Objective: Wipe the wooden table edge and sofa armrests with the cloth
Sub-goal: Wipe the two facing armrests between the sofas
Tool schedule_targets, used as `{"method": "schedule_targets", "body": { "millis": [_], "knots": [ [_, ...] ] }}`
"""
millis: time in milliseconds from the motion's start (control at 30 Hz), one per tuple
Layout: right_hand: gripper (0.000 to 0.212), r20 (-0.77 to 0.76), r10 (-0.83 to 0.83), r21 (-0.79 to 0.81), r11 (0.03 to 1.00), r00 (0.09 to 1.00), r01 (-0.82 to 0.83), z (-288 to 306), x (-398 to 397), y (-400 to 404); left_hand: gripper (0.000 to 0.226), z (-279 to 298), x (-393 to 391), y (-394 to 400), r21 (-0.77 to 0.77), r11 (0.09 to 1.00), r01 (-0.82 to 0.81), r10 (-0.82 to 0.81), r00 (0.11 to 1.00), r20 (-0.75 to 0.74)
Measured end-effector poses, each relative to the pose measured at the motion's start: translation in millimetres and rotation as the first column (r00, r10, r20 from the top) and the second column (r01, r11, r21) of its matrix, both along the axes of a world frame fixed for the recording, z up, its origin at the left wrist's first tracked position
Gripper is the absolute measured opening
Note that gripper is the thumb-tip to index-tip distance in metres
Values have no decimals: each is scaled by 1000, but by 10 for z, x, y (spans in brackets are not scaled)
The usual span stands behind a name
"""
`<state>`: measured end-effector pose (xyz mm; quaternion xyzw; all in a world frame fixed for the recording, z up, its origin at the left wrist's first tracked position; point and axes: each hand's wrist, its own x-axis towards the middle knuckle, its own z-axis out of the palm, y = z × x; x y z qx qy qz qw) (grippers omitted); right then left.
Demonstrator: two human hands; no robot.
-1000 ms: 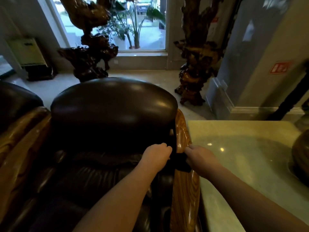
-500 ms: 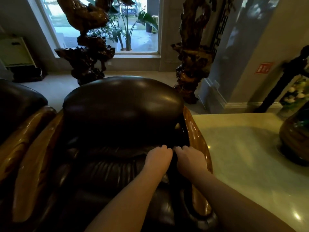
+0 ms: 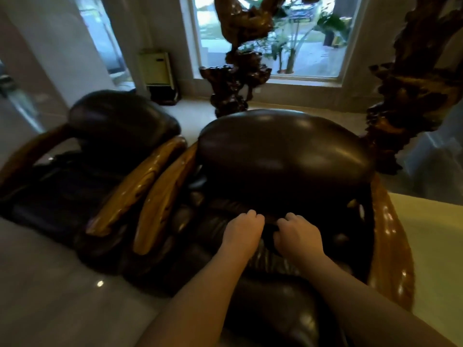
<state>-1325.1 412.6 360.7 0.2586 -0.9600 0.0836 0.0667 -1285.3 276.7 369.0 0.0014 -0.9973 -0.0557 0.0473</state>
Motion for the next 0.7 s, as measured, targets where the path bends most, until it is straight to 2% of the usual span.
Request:
{"method": "schedule_targets", "body": {
  "millis": [167,333,467,700],
  "knots": [
    [15,10,121,13,993,993,-121,-22,193,-658,26,7,330,-584,24,986,-165,165,986,-1],
    [31,-34,168,15,986,985,-168,22,365,-1472,23,-17,640,-1298,118,962,-244,249,968,-27],
    [25,-43,167,52,985,985,-165,9,571,-2182,23,-47,875,-2034,140,961,-239,249,966,-62],
    [27,-19,118,-24,993,993,-119,-1,1031,-3352,30,-30,1329,-3237,135,976,-173,191,973,-132]
  ]
}}
